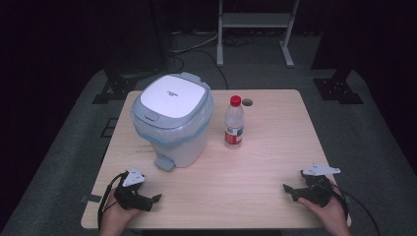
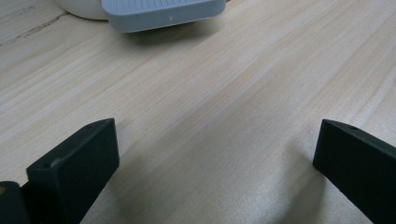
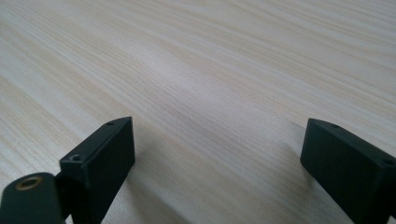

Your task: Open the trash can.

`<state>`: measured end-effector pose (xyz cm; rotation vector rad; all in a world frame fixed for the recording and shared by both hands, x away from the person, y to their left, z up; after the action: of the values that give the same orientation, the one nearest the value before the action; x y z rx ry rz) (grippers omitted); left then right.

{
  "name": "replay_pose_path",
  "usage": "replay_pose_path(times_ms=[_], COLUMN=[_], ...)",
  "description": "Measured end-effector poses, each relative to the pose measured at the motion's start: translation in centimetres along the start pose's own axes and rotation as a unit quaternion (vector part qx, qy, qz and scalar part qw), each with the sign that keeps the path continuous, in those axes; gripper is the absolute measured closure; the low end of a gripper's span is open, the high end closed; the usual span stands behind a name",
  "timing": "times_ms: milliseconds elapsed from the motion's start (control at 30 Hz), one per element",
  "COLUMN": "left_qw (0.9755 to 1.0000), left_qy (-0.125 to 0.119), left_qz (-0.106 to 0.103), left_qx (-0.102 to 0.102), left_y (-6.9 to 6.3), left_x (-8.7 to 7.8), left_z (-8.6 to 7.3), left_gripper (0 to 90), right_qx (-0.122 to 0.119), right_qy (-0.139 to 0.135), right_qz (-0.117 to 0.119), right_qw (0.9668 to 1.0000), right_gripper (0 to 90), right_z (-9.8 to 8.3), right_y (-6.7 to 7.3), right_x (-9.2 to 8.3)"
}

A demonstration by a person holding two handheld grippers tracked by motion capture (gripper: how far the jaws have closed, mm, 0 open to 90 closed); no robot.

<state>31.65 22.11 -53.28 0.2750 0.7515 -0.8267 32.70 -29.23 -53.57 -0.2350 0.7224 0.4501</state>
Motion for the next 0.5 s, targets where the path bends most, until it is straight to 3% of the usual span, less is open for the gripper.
replay_pose_path(times_ms=[500], left_qw=[0.9997], left_qy=[-0.018], left_qz=[-0.001], left_qx=[-0.013], left_y=[0.0], left_x=[-0.18], left_z=[0.41], left_gripper=[5.6], right_qx=[0.0], right_qy=[0.0], right_qz=[0.0], right_qw=[1.0], right_gripper=[8.5], right_z=[0.0], right_y=[0.0], right_x=[0.0])
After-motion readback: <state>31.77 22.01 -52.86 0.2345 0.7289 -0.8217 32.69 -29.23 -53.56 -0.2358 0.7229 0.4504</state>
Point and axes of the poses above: each handheld gripper's, and its own axes: x roughly forward along the jaws, z roughly out of its top, y roughly to its left, the point moved 7 cm from there along x, roughly forward along the jaws, and after that the axes turned 6 degrees about -z, right-handed, at the moved point
